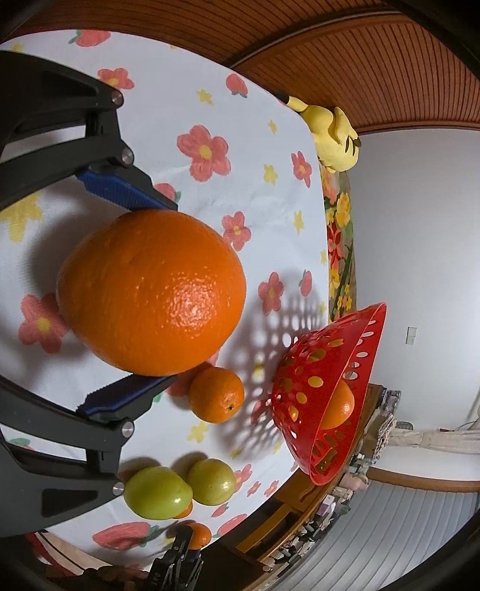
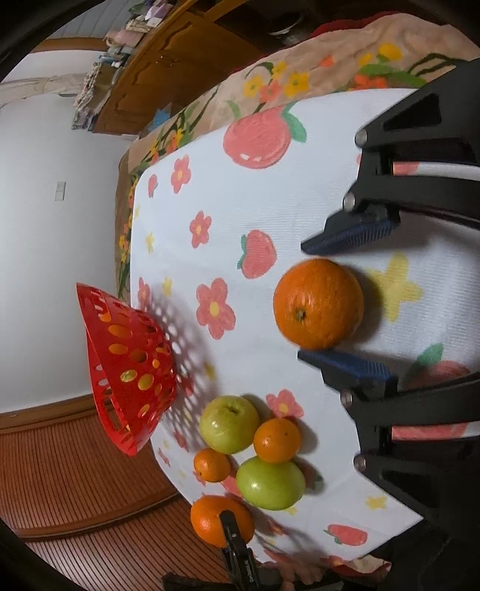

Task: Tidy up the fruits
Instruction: 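Close the left tool on the large orange while the right tool grasps a mandarin, then lift the large orange and mandarin and carry both over the red basket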

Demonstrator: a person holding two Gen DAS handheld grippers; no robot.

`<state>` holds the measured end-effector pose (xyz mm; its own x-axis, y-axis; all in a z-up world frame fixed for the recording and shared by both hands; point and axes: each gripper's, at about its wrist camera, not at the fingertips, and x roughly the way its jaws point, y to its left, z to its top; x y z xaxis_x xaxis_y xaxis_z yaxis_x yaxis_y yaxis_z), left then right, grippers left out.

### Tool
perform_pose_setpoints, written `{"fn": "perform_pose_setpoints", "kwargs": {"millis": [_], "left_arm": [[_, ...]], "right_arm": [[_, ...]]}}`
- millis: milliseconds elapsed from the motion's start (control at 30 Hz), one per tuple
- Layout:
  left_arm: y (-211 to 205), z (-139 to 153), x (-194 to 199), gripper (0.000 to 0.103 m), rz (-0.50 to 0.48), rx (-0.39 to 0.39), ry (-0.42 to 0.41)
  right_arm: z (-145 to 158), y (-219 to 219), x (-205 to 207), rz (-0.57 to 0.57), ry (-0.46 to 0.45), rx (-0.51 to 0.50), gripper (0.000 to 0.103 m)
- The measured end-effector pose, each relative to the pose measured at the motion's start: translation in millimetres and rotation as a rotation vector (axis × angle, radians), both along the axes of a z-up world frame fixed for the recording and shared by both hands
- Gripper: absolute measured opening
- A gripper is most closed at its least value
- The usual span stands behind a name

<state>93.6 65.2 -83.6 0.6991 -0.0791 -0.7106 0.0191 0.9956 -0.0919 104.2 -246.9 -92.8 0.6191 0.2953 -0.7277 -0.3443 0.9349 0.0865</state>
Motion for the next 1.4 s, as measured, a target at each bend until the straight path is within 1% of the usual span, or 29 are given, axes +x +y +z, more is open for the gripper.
{"fn": "perform_pose_setpoints", "kwargs": {"millis": [200, 333, 500, 800, 1033, 1267, 1400], "left_arm": [[0.5, -4.8, 2.1, 0.081, 0.001, -0.021, 0.003], [0.5, -8.7, 3.8, 0.081, 0.004, -0.016, 0.013], [1.1, -11.9, 4.7, 0.081, 0.004, -0.016, 0.02], [6.3, -11.9, 1.5, 0.081, 0.015, -0.038, 0.002], [10.4, -12.1, -2.5, 0.079, 0.023, -0.066, -0.019], [2.9, -6.7, -6.0, 0.078, 0.009, -0.026, -0.051], [-1.0, -0.7, -7.4, 0.078, -0.003, -0.038, -0.065]], "right_arm": [[3.2, 15.8, 0.0, 0.04, -0.002, 0.014, 0.047], [8.7, 31.7, 1.4, 0.077, -0.017, 0.027, 0.047], [8.6, 40.9, 10.0, 0.078, -0.025, 0.034, 0.047], [0.5, 44.8, 14.6, 0.076, -0.025, 0.04, 0.047], [0.7, 44.7, 13.8, 0.082, -0.029, 0.04, 0.047], [1.5, 43.4, 12.9, 0.079, -0.033, 0.044, 0.047], [1.2, 43.6, 12.7, 0.079, -0.033, 0.043, 0.047]]}}
